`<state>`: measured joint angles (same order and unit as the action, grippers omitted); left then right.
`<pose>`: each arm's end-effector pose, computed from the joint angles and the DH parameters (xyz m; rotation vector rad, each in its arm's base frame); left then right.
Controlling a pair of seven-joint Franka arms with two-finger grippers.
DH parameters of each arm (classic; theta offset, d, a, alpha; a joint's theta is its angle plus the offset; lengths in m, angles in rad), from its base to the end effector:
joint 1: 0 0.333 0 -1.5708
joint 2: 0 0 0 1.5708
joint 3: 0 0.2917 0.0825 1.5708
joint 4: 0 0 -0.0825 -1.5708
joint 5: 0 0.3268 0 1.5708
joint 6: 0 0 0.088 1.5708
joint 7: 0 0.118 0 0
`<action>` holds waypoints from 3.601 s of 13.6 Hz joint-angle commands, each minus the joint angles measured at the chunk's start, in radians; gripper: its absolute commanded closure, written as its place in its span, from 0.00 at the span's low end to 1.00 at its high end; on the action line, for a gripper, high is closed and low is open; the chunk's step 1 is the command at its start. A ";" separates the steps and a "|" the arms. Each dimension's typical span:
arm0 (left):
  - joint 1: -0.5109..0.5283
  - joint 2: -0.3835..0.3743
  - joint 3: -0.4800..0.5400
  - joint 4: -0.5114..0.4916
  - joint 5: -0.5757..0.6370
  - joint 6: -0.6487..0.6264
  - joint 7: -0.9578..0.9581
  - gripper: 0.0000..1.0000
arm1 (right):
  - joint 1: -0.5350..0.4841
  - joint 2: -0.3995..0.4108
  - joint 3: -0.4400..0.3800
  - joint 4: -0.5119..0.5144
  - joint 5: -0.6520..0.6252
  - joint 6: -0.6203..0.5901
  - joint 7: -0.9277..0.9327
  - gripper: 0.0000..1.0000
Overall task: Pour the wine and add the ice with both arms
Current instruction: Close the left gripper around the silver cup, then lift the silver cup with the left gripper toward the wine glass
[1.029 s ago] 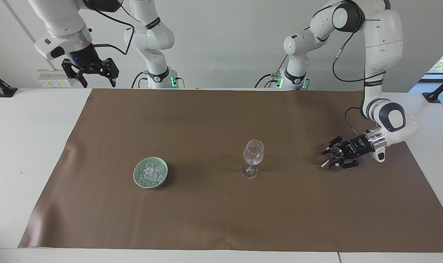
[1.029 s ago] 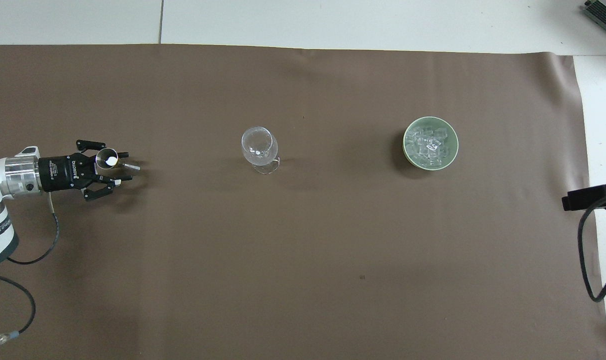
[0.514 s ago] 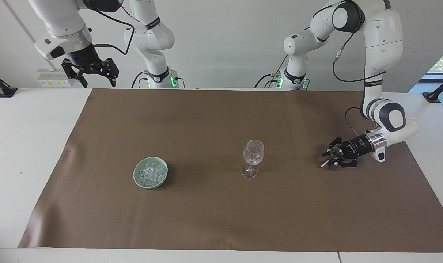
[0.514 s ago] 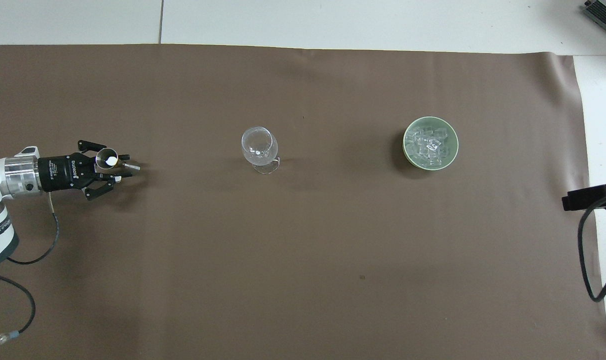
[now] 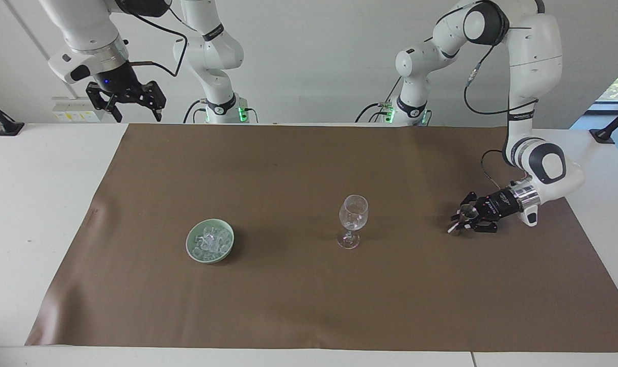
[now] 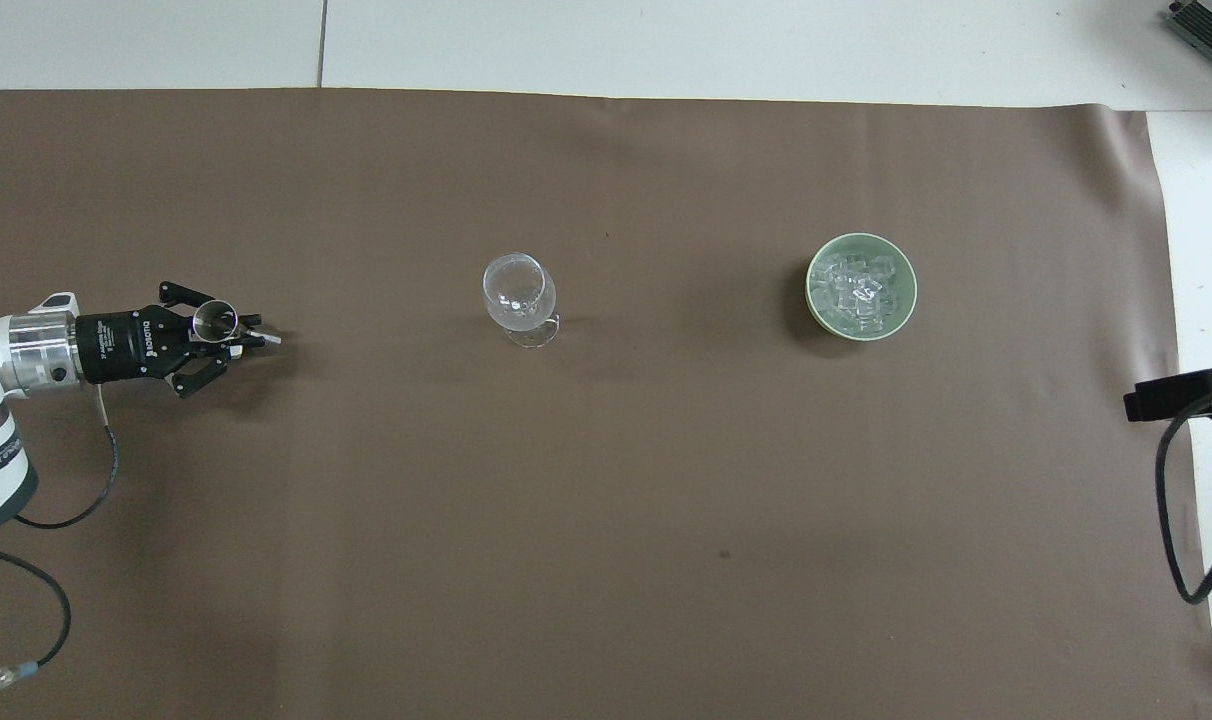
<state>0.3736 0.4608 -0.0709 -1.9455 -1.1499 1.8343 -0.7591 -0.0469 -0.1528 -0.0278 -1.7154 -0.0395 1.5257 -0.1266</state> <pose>0.5347 0.0817 0.2630 1.3689 1.6296 -0.8579 0.4452 -0.0391 0.5979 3.1086 0.0797 -0.0627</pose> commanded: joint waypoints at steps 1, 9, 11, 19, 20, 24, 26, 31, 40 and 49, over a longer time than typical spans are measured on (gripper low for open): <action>-0.004 -0.007 0.005 -0.018 -0.022 0.011 0.012 0.79 | -0.010 -0.004 0.003 -0.003 0.016 0.010 -0.018 0.00; -0.004 -0.007 0.002 -0.015 -0.034 -0.006 0.006 1.00 | -0.010 -0.005 0.003 -0.003 0.016 0.010 -0.018 0.00; -0.005 -0.007 0.002 -0.012 -0.039 -0.023 0.007 1.00 | -0.010 -0.005 0.005 -0.003 0.016 0.010 -0.018 0.00; -0.036 -0.046 -0.001 0.013 -0.040 -0.038 0.006 1.00 | -0.010 -0.004 0.003 -0.003 0.016 0.010 -0.018 0.00; -0.050 -0.063 -0.001 0.011 -0.042 -0.036 -0.003 1.00 | -0.010 -0.005 0.003 -0.003 0.016 0.010 -0.018 0.00; -0.108 -0.122 0.002 0.010 -0.042 -0.023 -0.074 1.00 | -0.010 -0.004 0.005 -0.003 0.016 0.010 -0.018 0.00; -0.140 -0.151 0.002 0.010 -0.042 -0.013 -0.110 1.00 | -0.010 -0.005 0.003 -0.003 0.016 0.010 -0.018 0.00; -0.232 -0.197 0.000 0.007 -0.045 0.058 -0.239 1.00 | -0.010 -0.004 0.003 -0.003 0.016 0.010 -0.018 0.00; -0.369 -0.270 -0.001 0.010 -0.044 0.117 -0.426 1.00 | -0.010 -0.005 0.005 -0.003 0.016 0.010 -0.018 0.00; -0.467 -0.294 0.002 0.002 -0.013 0.259 -0.462 1.00 | -0.010 -0.005 0.005 -0.003 0.016 0.010 -0.018 0.00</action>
<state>-0.0552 0.1895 -0.0843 -1.9232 -1.1755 2.0370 -1.1933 -0.0469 -0.1528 -0.0278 -1.7154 -0.0395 1.5257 -0.1266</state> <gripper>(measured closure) 0.784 0.000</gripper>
